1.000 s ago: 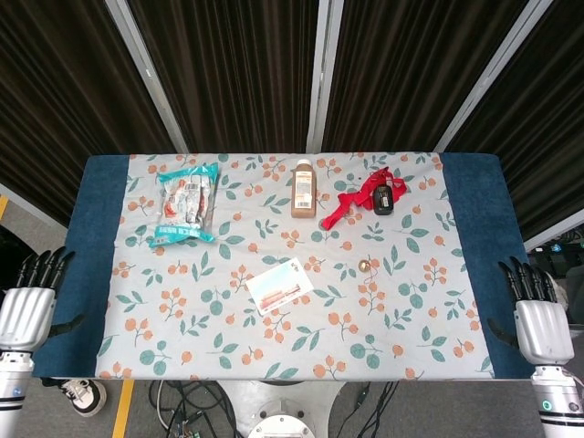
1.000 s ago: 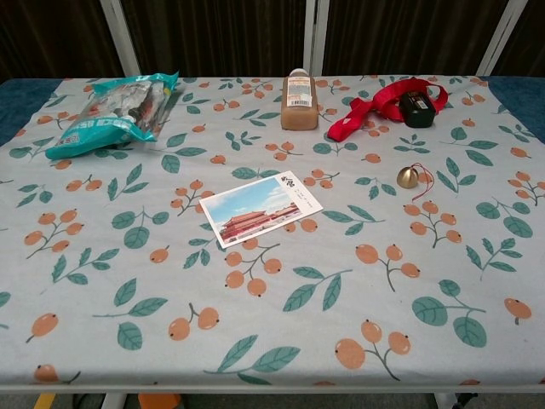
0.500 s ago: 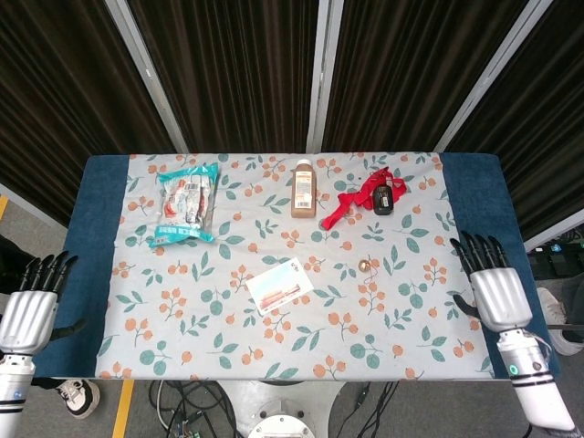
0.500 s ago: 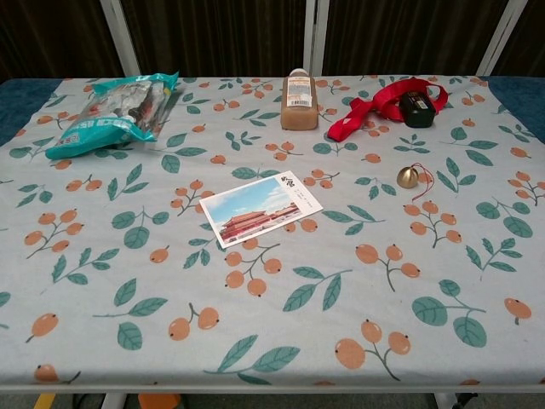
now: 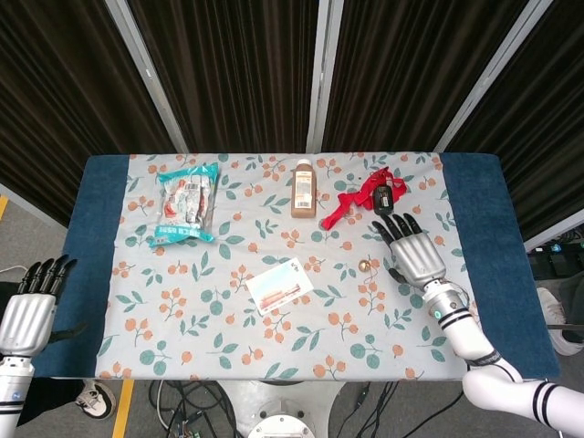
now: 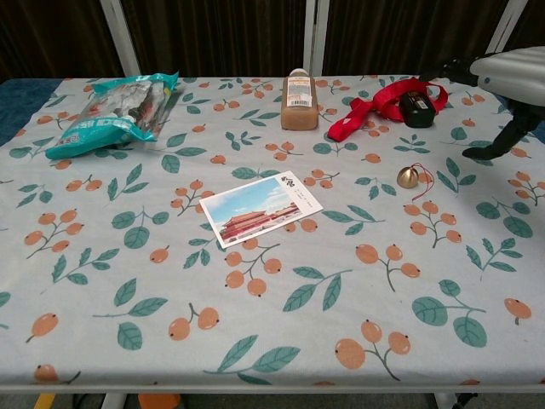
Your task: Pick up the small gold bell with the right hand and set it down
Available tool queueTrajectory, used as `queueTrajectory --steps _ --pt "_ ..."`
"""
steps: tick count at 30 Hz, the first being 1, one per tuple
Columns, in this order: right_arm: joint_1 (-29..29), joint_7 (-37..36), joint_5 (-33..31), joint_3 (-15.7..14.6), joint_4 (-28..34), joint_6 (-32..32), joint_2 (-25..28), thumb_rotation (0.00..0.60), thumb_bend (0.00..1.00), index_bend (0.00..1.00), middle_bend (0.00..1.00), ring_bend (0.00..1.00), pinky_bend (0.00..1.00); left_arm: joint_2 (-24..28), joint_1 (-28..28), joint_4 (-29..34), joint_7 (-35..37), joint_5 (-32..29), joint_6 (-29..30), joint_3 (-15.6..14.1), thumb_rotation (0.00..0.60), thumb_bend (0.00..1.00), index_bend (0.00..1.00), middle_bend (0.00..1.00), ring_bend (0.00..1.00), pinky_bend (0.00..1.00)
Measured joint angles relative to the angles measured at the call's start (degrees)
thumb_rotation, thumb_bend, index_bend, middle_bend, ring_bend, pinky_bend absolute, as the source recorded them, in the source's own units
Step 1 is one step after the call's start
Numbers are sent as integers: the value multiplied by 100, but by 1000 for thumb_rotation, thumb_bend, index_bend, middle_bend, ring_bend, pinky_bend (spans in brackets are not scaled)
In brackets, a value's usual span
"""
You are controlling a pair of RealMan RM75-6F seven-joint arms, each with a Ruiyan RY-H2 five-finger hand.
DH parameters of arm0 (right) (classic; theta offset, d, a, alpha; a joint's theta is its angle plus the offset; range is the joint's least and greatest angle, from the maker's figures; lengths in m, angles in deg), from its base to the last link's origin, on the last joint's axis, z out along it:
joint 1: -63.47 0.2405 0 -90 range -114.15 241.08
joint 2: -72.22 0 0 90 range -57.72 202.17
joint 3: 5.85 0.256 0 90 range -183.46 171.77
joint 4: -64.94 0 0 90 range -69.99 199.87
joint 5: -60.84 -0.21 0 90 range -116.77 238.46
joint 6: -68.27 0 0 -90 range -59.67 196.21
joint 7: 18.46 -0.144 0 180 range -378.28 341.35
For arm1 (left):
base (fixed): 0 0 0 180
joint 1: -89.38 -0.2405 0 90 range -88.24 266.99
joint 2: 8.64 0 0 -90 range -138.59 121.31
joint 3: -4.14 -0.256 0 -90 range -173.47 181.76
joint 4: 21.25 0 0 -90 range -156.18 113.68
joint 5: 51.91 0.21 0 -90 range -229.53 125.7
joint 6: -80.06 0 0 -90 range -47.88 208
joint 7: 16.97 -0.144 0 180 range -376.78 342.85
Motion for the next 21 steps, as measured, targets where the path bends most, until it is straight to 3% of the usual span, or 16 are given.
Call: queueTrajectory --steps 10,16,21 --pt "537 261 -1070 -3 -118 -489 -178 600 185 0 0 0 0 -37 53 -112 142 -2 -135 -22 600 12 56 32 0 38" --pt "760 500 -1384 -173 -180 -464 -286 600 101 0 0 0 0 -48 70 -164 216 13 -161 -27 600 13 56 32 0 38" --pt "853 545 -1467 -272 -215 -360 -377 600 92 28 0 0 0 -53 71 -193 266 24 -151 -27 600 13 56 32 0 38"
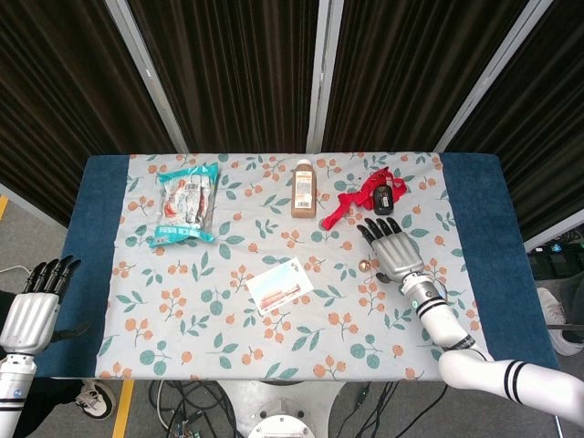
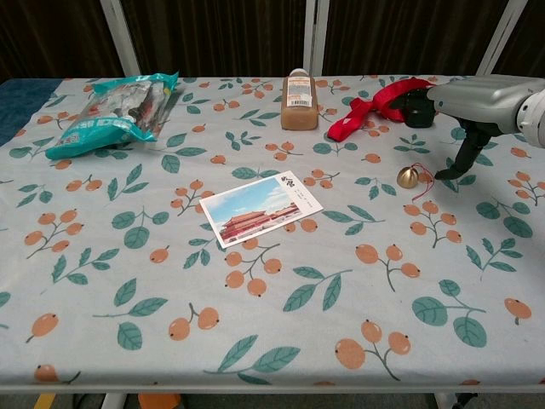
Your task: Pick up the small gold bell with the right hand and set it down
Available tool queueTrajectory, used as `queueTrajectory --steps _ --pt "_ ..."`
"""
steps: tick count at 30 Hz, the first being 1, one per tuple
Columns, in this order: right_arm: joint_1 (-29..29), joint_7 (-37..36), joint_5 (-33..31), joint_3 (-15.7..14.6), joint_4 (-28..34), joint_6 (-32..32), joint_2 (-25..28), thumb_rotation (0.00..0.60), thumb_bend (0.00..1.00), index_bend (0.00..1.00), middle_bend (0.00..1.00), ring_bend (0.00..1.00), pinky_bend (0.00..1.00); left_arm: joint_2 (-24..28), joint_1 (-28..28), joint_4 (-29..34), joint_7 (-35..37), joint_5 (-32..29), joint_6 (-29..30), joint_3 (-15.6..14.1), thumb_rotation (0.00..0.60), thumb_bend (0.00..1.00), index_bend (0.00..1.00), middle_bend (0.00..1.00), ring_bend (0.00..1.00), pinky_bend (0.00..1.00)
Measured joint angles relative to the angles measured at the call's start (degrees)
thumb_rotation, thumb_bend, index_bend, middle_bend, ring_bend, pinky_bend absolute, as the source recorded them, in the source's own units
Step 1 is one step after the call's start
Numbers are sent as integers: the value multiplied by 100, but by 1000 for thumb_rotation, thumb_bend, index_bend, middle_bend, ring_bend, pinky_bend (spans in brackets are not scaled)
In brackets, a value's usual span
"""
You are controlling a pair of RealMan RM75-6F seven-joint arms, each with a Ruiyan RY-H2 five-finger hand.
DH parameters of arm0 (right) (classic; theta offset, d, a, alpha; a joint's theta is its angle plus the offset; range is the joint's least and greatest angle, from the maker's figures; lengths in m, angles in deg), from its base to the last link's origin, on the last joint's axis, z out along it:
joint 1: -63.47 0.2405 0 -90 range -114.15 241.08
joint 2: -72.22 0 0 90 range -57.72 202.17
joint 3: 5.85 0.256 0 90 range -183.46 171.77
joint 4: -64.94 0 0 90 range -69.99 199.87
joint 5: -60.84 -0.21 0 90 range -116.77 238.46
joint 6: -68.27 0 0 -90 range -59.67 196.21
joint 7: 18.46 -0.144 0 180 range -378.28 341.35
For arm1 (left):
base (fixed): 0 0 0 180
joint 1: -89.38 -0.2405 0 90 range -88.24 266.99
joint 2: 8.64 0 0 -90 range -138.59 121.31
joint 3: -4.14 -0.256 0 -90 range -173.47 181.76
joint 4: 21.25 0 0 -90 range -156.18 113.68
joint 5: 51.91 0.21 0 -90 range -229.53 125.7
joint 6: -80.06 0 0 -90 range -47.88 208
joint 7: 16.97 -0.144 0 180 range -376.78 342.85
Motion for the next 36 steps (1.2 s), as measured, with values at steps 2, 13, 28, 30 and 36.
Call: queueTrajectory --steps 2,13,28,30,36 --pt "40 13 -37 -33 -28 19 -36 600 96 68 0 0 0 -1 -3 -16 30 -3 1 -1 600 13 56 32 0 37" --pt "272 37 -152 -126 -279 89 -307 600 162 258 0 0 0 -15 -25 -118 184 -9 10 -14 600 13 56 32 0 38" --pt "417 47 -330 -262 -392 131 -385 600 166 336 0 0 0 -25 -22 -172 248 -48 -68 -34 600 13 56 32 0 36" --pt "423 12 -311 -262 -399 146 -382 600 175 357 0 0 0 -29 -22 -184 258 -46 -64 -32 600 13 56 32 0 36" --pt "461 6 -333 -312 -444 151 -402 600 182 390 0 0 0 -36 -20 -206 275 -4 -26 -29 600 13 56 32 0 36"
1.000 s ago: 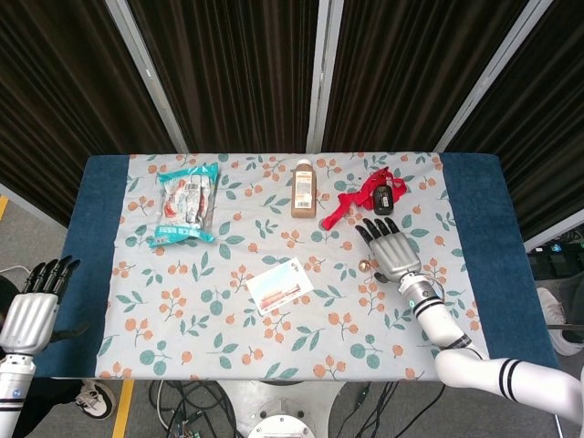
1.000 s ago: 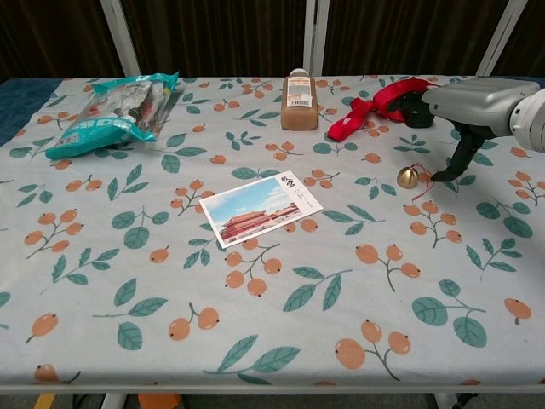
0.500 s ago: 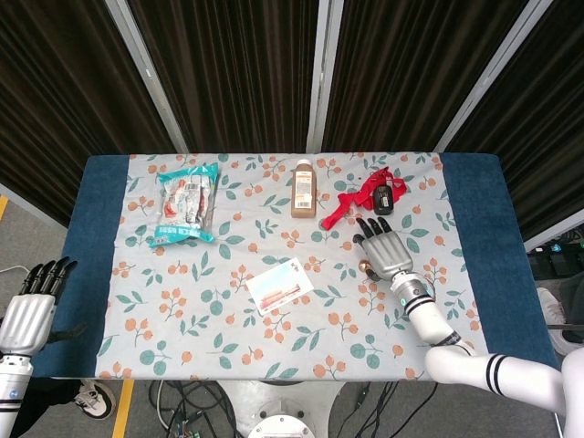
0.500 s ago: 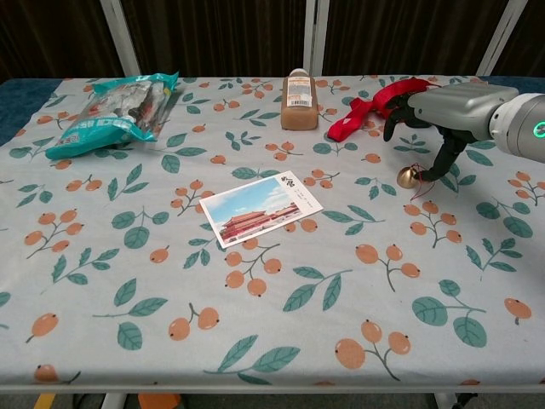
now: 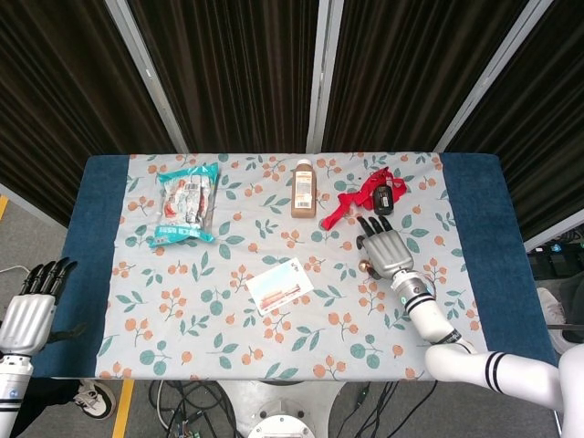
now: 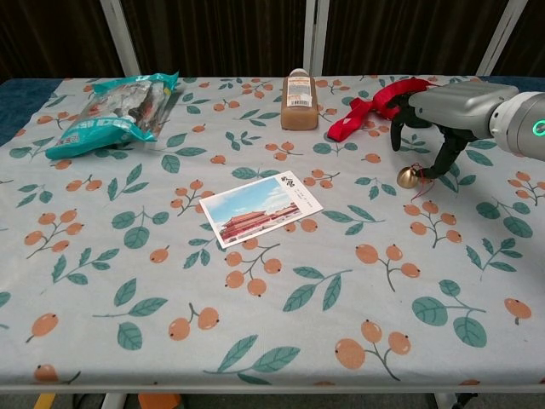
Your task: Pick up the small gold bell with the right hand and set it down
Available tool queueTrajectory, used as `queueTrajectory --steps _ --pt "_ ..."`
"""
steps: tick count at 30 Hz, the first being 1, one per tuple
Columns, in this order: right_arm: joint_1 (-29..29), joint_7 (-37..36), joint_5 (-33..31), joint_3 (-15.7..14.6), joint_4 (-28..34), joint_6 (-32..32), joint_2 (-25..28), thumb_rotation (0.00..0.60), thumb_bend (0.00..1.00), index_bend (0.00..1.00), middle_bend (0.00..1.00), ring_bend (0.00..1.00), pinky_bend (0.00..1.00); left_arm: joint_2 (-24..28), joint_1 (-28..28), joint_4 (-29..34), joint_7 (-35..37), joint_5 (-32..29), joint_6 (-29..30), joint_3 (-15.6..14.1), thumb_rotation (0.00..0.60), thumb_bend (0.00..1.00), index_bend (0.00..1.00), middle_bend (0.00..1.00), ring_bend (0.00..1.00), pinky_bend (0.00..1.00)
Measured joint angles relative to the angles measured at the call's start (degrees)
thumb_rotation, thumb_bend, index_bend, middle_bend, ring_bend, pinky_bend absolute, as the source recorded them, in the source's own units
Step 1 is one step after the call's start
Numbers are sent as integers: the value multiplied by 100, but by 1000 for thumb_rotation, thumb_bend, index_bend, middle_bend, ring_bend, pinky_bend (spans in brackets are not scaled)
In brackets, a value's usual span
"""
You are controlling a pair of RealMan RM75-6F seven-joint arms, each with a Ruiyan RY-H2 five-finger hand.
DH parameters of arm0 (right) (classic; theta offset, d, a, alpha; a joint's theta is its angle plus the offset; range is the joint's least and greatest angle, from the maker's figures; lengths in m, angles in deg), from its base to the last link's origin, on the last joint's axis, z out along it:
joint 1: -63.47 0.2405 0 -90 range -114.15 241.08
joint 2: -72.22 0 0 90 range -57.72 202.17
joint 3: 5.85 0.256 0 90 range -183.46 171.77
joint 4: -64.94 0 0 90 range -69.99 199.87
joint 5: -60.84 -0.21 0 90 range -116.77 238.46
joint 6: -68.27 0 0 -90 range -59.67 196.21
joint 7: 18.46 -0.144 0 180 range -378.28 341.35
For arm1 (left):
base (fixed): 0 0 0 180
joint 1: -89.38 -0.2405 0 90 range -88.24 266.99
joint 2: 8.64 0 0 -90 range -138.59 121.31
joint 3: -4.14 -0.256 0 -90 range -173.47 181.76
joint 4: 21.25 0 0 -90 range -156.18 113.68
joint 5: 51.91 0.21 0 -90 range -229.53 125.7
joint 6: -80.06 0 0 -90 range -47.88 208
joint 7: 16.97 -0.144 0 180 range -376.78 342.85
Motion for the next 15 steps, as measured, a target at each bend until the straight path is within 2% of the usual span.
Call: queueTrajectory --steps 15 --pt "55 -26 -106 -70 -21 6 -1 600 199 485 0 0 0 7 18 -57 118 53 16 1 600 14 56 32 0 36"
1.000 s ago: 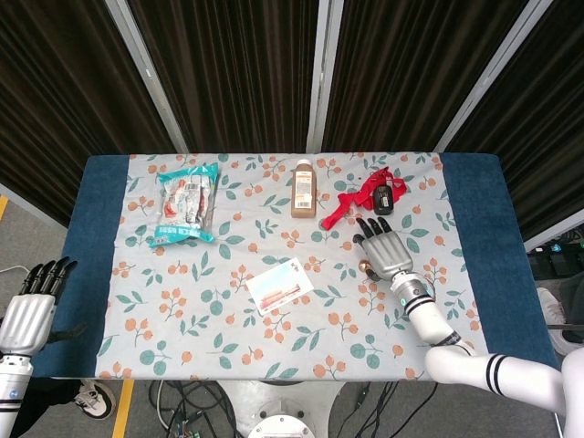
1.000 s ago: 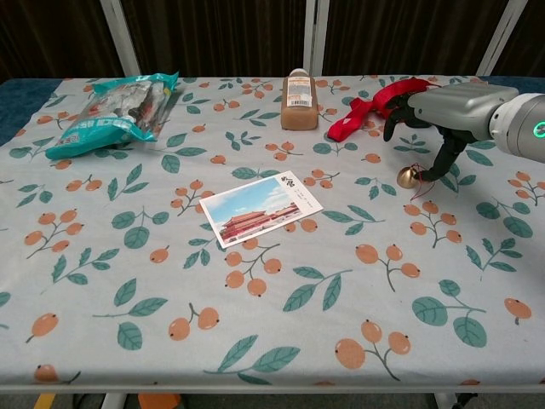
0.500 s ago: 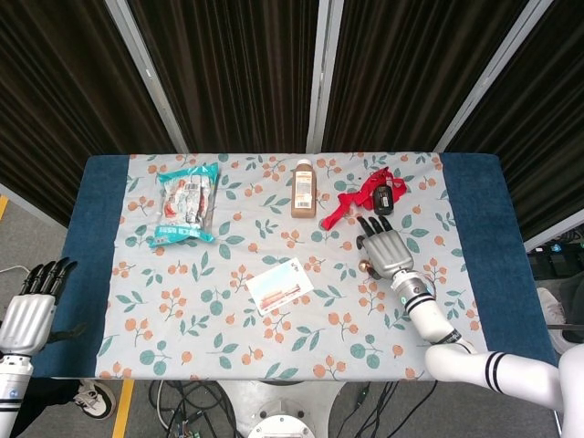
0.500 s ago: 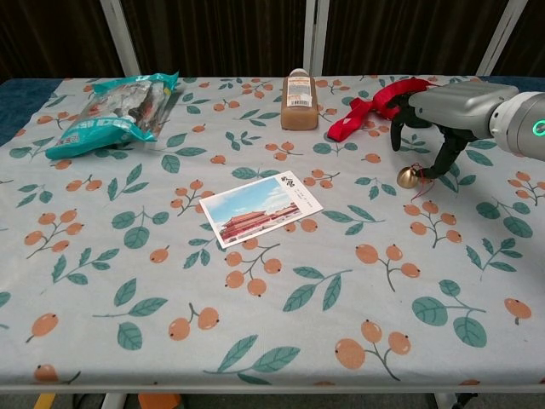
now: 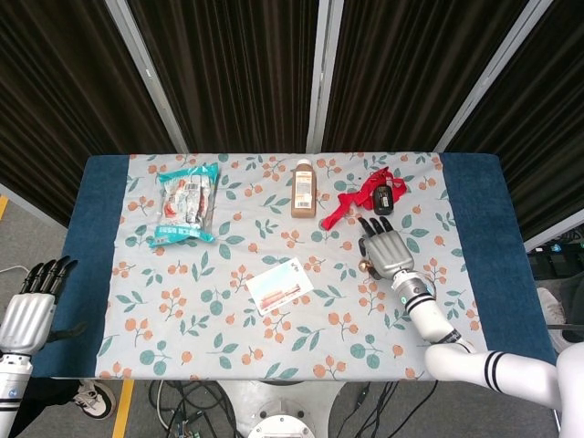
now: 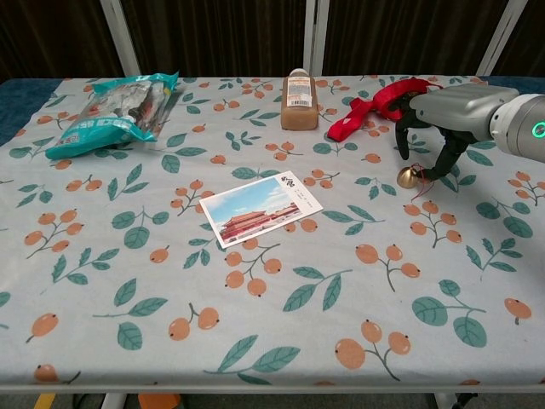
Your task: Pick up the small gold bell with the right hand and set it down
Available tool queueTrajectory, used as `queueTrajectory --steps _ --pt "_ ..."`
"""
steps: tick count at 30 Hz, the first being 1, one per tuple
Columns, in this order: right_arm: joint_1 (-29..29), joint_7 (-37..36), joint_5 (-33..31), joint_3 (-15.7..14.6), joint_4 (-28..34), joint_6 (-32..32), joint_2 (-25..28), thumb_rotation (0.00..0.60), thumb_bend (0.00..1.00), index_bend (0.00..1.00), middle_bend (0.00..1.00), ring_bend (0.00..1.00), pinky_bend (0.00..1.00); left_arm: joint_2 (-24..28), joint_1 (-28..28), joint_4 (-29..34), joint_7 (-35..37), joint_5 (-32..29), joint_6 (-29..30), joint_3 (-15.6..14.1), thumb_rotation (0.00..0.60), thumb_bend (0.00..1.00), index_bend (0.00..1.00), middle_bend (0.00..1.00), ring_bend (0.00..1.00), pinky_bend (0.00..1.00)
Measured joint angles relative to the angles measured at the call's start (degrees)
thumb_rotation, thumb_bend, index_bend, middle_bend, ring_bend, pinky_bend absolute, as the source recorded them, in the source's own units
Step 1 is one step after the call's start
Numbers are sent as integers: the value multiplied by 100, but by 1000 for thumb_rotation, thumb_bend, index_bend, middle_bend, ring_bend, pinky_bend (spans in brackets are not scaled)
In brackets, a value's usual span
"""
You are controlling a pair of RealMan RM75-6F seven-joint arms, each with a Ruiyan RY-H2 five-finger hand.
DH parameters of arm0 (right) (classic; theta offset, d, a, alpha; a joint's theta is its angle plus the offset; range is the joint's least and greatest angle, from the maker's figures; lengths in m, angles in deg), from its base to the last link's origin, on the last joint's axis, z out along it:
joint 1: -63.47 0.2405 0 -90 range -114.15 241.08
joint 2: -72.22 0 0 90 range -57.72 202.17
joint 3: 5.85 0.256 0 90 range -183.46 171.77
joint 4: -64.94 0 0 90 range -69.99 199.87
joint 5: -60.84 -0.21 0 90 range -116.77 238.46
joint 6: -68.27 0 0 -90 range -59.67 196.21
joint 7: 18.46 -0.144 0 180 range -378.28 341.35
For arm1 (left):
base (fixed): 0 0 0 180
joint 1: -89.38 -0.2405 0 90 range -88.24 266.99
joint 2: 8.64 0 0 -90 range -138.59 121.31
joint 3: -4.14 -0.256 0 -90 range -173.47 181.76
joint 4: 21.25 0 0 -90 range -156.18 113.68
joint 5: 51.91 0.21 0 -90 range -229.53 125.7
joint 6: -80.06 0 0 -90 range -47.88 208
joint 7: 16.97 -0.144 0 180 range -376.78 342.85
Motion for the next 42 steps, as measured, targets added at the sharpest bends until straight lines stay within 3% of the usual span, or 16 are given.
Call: queueTrajectory --steps 14,42 --pt "40 -133 42 5 8 -1 10 600 258 519 0 0 0 8 -3 -23 34 -14 -8 -5 600 15 56 32 0 36" --pt "110 -77 -199 -61 -34 -8 -50 600 279 562 0 0 0 0 -8 -54 45 -51 -33 -5 600 21 56 32 0 36"
